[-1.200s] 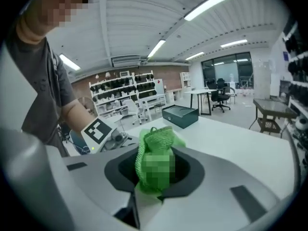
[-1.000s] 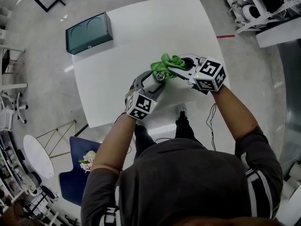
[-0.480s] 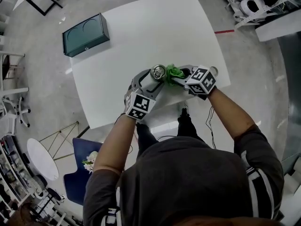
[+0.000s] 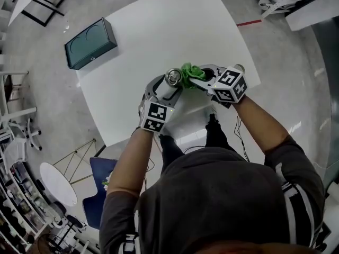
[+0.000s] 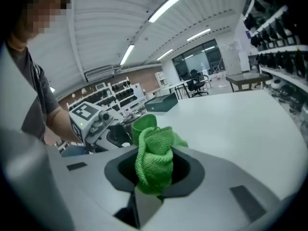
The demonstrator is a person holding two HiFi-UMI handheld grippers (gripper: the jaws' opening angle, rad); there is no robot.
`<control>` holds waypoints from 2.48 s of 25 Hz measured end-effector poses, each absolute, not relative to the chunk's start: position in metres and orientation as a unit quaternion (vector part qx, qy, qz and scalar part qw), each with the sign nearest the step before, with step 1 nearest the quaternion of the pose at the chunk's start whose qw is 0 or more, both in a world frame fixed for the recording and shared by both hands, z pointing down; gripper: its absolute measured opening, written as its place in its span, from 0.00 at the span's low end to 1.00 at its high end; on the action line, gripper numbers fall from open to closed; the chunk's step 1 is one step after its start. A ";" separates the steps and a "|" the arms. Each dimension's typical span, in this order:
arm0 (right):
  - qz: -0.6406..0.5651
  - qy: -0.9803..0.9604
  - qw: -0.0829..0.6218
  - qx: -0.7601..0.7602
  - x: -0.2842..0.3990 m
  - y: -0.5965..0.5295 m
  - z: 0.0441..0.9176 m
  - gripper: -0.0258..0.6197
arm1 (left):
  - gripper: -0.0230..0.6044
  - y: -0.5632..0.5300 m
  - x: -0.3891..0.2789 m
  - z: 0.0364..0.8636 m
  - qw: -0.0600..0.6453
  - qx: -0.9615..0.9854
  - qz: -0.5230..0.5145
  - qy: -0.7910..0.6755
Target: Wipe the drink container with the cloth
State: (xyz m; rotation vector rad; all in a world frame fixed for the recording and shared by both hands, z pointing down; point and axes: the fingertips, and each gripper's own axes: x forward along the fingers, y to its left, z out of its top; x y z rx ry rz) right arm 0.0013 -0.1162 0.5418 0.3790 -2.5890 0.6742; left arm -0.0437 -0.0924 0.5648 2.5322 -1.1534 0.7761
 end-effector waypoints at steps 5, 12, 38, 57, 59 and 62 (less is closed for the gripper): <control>0.241 -0.922 0.252 0.167 0.006 -0.124 0.571 0.16 | 0.50 -0.091 -0.042 0.560 0.144 0.876 0.276 -0.369; 0.223 -0.918 0.266 0.191 0.001 -0.138 0.583 0.16 | 0.51 -0.082 -0.045 0.560 0.159 0.880 0.298 -0.334; 0.240 -0.914 0.292 0.150 -0.002 -0.103 0.599 0.16 | 0.53 -0.103 -0.040 0.561 0.030 0.925 0.295 -0.238; 0.220 -0.920 0.313 0.084 0.000 -0.087 0.579 0.16 | 0.53 -0.103 -0.038 0.560 0.037 0.922 0.290 -0.253; 0.231 -0.929 0.267 0.107 0.006 -0.106 0.549 0.16 | 0.53 -0.102 -0.039 0.561 0.037 0.922 0.288 -0.256; 0.242 -0.942 0.202 0.114 0.000 -0.133 0.501 0.16 | 0.53 -0.101 -0.041 0.562 0.039 0.920 0.289 -0.261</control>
